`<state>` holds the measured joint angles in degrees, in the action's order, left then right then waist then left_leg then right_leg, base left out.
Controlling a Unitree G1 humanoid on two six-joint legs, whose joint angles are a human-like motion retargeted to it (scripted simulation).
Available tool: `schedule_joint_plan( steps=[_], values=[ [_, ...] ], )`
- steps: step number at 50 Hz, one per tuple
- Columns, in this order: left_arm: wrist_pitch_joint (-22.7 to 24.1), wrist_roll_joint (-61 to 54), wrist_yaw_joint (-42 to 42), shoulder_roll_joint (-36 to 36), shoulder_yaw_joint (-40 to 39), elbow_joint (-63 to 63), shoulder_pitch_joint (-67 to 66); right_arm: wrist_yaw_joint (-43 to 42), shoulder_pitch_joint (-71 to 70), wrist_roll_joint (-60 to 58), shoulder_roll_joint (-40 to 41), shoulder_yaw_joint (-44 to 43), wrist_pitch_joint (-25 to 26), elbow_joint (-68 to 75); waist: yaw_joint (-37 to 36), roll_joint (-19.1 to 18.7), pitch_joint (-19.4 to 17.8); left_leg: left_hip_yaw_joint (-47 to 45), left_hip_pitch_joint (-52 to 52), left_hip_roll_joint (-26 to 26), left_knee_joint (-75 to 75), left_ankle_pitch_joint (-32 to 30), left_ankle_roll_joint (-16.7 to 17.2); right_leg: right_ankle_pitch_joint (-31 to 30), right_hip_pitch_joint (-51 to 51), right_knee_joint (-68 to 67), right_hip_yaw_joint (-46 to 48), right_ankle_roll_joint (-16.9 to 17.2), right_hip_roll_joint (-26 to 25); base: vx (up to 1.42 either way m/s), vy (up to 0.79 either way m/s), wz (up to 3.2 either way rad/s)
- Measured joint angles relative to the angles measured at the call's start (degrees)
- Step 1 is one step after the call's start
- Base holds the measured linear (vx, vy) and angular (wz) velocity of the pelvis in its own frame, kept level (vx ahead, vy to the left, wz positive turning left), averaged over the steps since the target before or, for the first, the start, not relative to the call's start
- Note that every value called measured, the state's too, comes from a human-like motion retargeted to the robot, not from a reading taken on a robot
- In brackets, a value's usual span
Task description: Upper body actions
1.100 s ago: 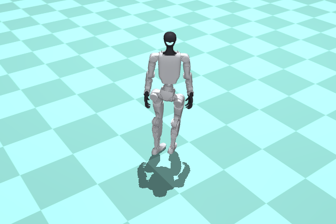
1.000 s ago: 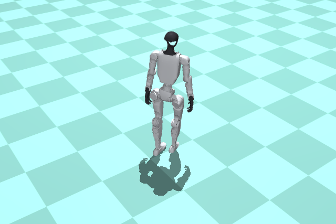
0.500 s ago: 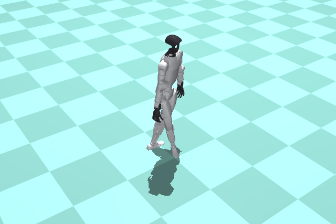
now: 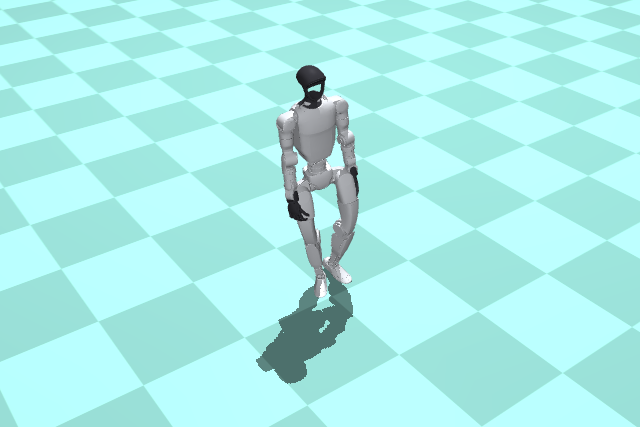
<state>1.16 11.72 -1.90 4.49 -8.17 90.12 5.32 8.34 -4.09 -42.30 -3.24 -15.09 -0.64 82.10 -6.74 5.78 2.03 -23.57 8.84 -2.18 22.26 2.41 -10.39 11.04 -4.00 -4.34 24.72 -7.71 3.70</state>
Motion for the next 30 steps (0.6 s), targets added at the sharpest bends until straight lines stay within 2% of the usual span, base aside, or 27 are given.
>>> schedule_joint_plan(
  steps=[2,3,5,6,7,8,10,13,18,23,27,30],
  values=[
    [-0.4,0.5,0.9,0.1,0.7,1.9,-0.2,-0.1,0.1,0.7,0.3,0.2,-0.4,-0.6,0.3,-2.2,0.0,3.9,-0.2,-0.3,-7.9,-1.5,2.9,0.0,1.1,-0.1,-1.8,0.0,-2.4,0.23,-0.01,-1.20],
    [-0.5,0.7,1.1,0.1,1.1,2.6,-0.3,-0.1,0.2,1.5,0.4,0.2,-0.3,-0.6,0.9,-3.1,0.1,4.5,-0.5,-0.2,-11.6,-3.1,2.9,0.2,1.8,-0.2,-2.7,0.1,-3.3,0.32,0.01,-0.81],
    [-0.7,1.4,1.2,-0.3,1.4,3.3,-1.3,0.1,1.1,3.3,0.4,0.1,0.2,-0.6,2.9,-3.6,0.6,10.7,-1.7,-4.0,-15.2,-5.0,-0.9,0.1,3.0,-0.4,-3.7,0.7,-3.2,0.39,0.03,-0.46],
    [-0.9,1.7,0.9,-0.5,1.0,3.1,-1.9,0.7,1.4,4.2,0.3,0.1,0.2,-0.5,4.3,-4.1,1.2,2.5,-3.1,-0.2,-14.0,-3.7,0.9,0.1,3.0,-0.6,-4.0,1.0,-3.4,0.36,0.02,-0.39],
    [-1.0,2.0,0.6,-0.7,0.6,2.9,-2.3,1.2,1.7,5.2,0.3,0.0,0.1,-0.5,5.2,-4.5,1.7,-1.7,-3.6,1.9,-13.1,-2.8,2.1,-0.1,2.9,-0.7,-4.7,1.2,-3.5,0.27,-0.02,-0.61],
    [-1.0,2.1,0.3,-1.0,0.2,2.5,-2.4,1.5,1.8,6.3,0.4,-0.3,0.0,-0.6,5.4,-4.7,1.9,2.4,-2.3,0.3,-12.9,-2.9,1.9,-0.4,2.8,-0.8,-5.8,1.4,-3.4,0.20,-0.04,-0.72],
    [-0.7,2.0,0.3,-1.2,-0.3,1.7,-2.5,1.1,1.8,9.2,0.7,-0.6,0.0,-1.0,6.4,-5.1,1.8,-0.8,-3.9,0.7,-13.6,-1.9,2.3,-0.7,2.8,-1.0,-6.3,1.6,-3.7,0.13,-0.03,-0.64],
    [-0.3,2.7,-0.8,-1.0,-0.1,-0.6,-2.7,0.5,1.6,13.2,0.3,-0.4,-1.0,-0.9,5.8,-5.1,1.6,-0.2,-5.1,-0.5,-14.8,-1.1,2.2,-1.2,2.9,-1.8,-8.5,1.9,-3.4,0.19,0.00,-0.59],
    [-1.1,3.4,-0.2,-0.9,0.8,-1.9,-1.4,1.2,1.7,11.1,-0.3,-1.4,-0.5,-1.2,5.2,-5.3,3.1,1.5,-4.4,-1.6,-16.0,-0.4,2.3,-0.9,2.3,-2.6,-7.9,2.7,-3.2,0.15,-0.03,0.20],
    [-1.3,3.3,-1.7,-1.5,1.4,-2.9,1.3,-0.2,2.6,11.1,-1.1,-3.1,-0.5,0.2,5.9,-5.2,3.4,8.1,-2.2,-2.5,-15.6,-0.8,1.7,-0.4,2.2,-5.2,-7.4,3.2,-3.5,0.06,-0.08,1.34],
    [-0.6,3.9,-1.5,-2.1,2.6,-3.8,2.4,-1.3,3.6,11.5,-1.6,-4.8,0.1,3.1,6.6,-5.6,3.2,15.1,-0.5,-2.6,-15.6,-2.7,1.4,-3.4,0.0,-9.3,-19.3,1.7,-5.8,0.05,-0.13,2.14],
    [-0.1,4.1,-1.6,-2.2,3.7,-4.0,2.5,-2.1,4.5,11.0,-1.9,-5.5,0.4,4.8,8.9,-6.1,3.0,21.3,1.0,-3.3,-15.8,-4.5,1.1,-6.3,-1.7,-10.8,-32.6,3.6,-8.3,0.02,-0.20,2.92]
  ],
)
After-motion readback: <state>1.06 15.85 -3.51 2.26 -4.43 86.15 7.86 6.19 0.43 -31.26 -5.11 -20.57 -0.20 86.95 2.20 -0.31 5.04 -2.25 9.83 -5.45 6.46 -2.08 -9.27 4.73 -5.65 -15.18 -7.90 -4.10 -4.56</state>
